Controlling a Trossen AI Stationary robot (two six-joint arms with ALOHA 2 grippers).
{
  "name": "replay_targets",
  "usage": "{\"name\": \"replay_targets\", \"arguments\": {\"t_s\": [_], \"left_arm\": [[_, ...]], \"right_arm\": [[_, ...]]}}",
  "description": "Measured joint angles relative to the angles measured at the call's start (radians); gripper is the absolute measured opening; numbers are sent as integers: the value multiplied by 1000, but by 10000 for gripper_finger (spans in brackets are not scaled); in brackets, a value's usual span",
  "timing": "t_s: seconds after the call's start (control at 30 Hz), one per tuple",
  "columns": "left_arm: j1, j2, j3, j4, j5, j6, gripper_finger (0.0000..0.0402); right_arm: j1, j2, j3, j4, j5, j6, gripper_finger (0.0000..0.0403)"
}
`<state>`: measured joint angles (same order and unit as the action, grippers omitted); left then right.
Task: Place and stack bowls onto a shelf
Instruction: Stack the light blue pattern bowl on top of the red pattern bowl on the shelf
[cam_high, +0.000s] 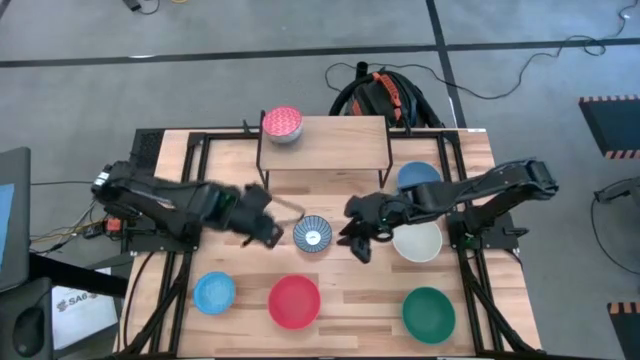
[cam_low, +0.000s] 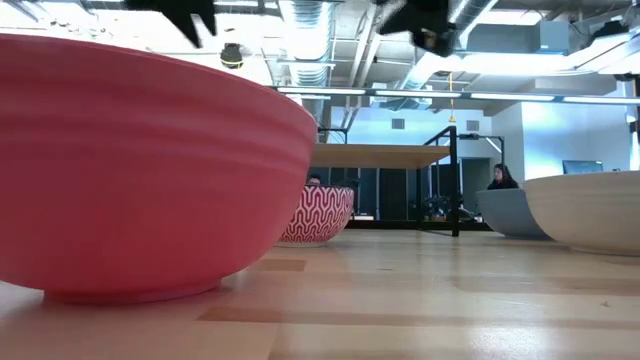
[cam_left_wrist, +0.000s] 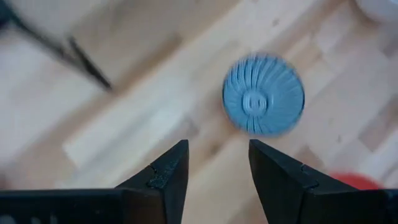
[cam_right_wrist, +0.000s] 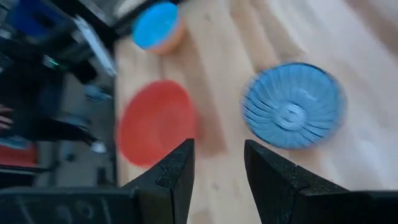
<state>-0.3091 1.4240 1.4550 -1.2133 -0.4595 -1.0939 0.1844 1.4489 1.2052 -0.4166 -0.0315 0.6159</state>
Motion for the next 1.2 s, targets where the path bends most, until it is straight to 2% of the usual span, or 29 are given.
{"name": "replay_targets", "arguments": {"t_s": [0.17, 0.47, 0.57, 0.83, 0.97, 1.2], "left_arm": [[-189, -29, -91, -54, 16, -244, 153], [-436, -34, -277, -25, 119, -466, 153], [-499, -34, -345, 57, 161, -515, 153], [-647, -32, -498, 275, 165, -632, 153], [-710, -30, -545, 328, 164, -713, 153], [-790, -27, -573, 360, 163, -832, 153]], "right_arm": [[1, 104, 2, 149, -59, 140, 166], [42, 274, 117, 254, -56, 248, 166], [56, 331, 181, 266, -41, 279, 166], [104, 453, 343, 267, 38, 363, 166], [122, 490, 400, 245, 77, 386, 166], [139, 487, 412, 208, 182, 427, 166]]}}
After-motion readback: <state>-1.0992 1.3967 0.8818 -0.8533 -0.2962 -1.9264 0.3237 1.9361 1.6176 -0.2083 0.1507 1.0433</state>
